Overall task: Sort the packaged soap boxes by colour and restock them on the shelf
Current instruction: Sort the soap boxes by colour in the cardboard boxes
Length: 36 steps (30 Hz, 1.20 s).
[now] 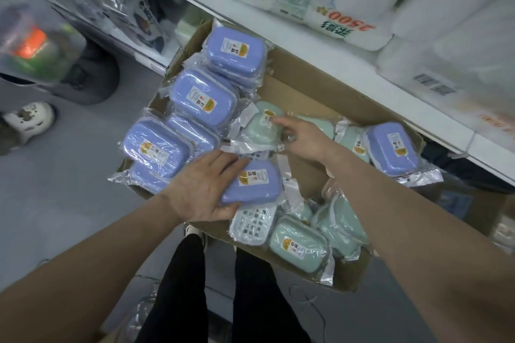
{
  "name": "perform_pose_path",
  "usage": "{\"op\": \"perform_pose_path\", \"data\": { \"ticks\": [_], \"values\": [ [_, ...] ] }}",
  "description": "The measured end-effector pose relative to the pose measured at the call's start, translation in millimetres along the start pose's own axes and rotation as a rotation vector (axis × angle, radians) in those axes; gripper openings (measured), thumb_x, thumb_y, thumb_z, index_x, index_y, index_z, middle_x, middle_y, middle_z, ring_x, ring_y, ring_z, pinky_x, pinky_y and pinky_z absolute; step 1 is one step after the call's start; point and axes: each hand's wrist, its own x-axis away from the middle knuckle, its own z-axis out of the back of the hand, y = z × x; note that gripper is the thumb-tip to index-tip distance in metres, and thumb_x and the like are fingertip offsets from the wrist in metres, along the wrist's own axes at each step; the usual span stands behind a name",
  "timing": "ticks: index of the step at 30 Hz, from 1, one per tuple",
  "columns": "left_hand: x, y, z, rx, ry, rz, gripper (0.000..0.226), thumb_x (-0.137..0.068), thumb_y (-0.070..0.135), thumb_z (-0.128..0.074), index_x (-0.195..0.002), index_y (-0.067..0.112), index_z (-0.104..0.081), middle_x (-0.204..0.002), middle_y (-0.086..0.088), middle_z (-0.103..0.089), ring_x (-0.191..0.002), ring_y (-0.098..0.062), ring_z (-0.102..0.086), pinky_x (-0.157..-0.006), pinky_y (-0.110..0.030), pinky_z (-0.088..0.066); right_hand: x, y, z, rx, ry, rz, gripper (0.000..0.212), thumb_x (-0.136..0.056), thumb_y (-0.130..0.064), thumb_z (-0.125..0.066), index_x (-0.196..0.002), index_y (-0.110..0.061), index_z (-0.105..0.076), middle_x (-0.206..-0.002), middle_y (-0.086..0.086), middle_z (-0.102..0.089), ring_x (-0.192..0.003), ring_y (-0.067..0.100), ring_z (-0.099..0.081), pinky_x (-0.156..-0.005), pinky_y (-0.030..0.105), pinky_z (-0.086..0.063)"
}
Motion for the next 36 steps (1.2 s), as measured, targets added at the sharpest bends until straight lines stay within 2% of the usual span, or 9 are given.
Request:
{"op": "perform_pose_path", "data": {
  "ticks": [4,8,12,17,20,26,30,33,36],
  "values": [
    [-8.6,-2.4,9.8,-0.016,0.075,0.036,0.08,-0.087,0.059,-0.044,-0.142,0.0,-0.042,-0.125,-0.021,-0.054,-0.11,-0.034,-0.05,-0.095,-0.043,-0.043,2.1,31.0,6.6,0.337,0.245,-0.153,0.08,-0.076,-0.005,-0.071,-0.148,-0.018,-0.038,-0.141,0.014,-0.044,-0.127,0.034,-0.045,-0.104,0.036,-0.038],
    [-36.6,-4.1,7.2,-0.009,0.133,0.144,0.08,-0.089,0.056,-0.047,-0.143,-0.002,-0.037,-0.128,-0.023,-0.049,-0.114,-0.036,-0.046,-0.102,-0.045,-0.039,-1.0,64.3,-2.7,0.625,0.146,-0.24,0.084,-0.082,-0.026,-0.07,-0.151,-0.015,-0.024,-0.146,0.014,-0.035,-0.137,0.034,-0.031,-0.109,0.043,-0.031],
    [-60.1,2.0,-7.3,0.01,0.193,0.252,0.079,-0.089,0.054,-0.05,-0.144,-0.001,-0.036,-0.128,-0.023,-0.048,-0.114,-0.036,-0.044,-0.102,-0.044,-0.036,-4.7,81.0,-14.6,0.701,0.266,-0.176,0.085,-0.076,-0.022,-0.073,-0.149,-0.014,-0.031,-0.136,0.018,-0.043,-0.129,0.037,-0.038,-0.11,0.045,-0.029],
    [-72.0,10.4,-8.1,0.068,0.228,0.381,0.08,-0.089,0.058,-0.047,-0.145,0.003,-0.032,-0.13,-0.021,-0.046,-0.115,-0.035,-0.042,-0.098,-0.046,-0.04,10.3,62.1,10.5,0.792,0.37,-0.231,0.093,-0.077,-0.057,-0.067,-0.152,-0.021,-0.024,-0.129,0.02,-0.044,-0.116,0.037,-0.044,-0.098,0.045,-0.034],
    [-74.8,13.5,-4.9,0.088,0.226,0.447,0.081,-0.089,0.06,-0.044,-0.146,0.003,-0.03,-0.13,-0.022,-0.044,-0.113,-0.037,-0.042,-0.097,-0.048,-0.04,29.7,57.0,27.6,0.886,0.455,-0.312,0.089,-0.08,-0.059,-0.063,-0.15,-0.019,-0.027,-0.127,0.02,-0.044,-0.111,0.035,-0.045,-0.091,0.042,-0.036],
    [-76.1,10.8,8.5,0.143,0.262,0.541,0.083,-0.089,0.062,-0.042,-0.146,0.004,-0.029,-0.127,-0.023,-0.044,-0.116,-0.039,-0.04,-0.102,-0.053,-0.038,44.2,68.4,26.0,0.999,0.31,-0.42,0.074,-0.09,-0.066,-0.044,-0.144,-0.016,-0.038,-0.136,0.017,-0.041,-0.117,0.034,-0.041,-0.094,0.042,-0.034],
    [-74.6,6.5,16.0,0.201,0.307,0.595,0.078,-0.092,0.058,-0.047,-0.148,0.009,-0.025,-0.133,-0.02,-0.04,-0.122,-0.035,-0.037,-0.106,-0.048,-0.033,25.6,26.8,4.3,0.65,0.522,-0.191,0.052,-0.094,-0.049,-0.05,-0.122,-0.006,-0.059,-0.118,0.023,-0.054,-0.11,0.039,-0.05,-0.092,0.044,-0.039],
    [-72.9,2.7,16.8,0.256,0.354,0.649,0.075,-0.094,0.056,-0.046,-0.148,0.01,-0.025,-0.135,-0.019,-0.039,-0.123,-0.033,-0.038,-0.106,-0.046,-0.032,8.6,-7.7,-17.2,0.129,0.42,-0.276,0.065,-0.096,-0.056,-0.045,-0.14,-0.009,-0.044,-0.128,0.024,-0.052,-0.12,0.04,-0.048,-0.1,0.045,-0.038],
    [-70.3,0.9,14.5,0.329,0.404,0.686,0.073,-0.095,0.055,-0.041,-0.149,0.009,-0.025,-0.136,-0.017,-0.039,-0.124,-0.031,-0.038,-0.107,-0.043,-0.03,-8.4,-28.0,-36.3,-0.024,0.271,-0.337,0.093,-0.086,-0.069,-0.052,-0.152,-0.011,-0.022,-0.14,0.023,-0.041,-0.13,0.039,-0.041,-0.105,0.044,-0.035]
  ]
}}
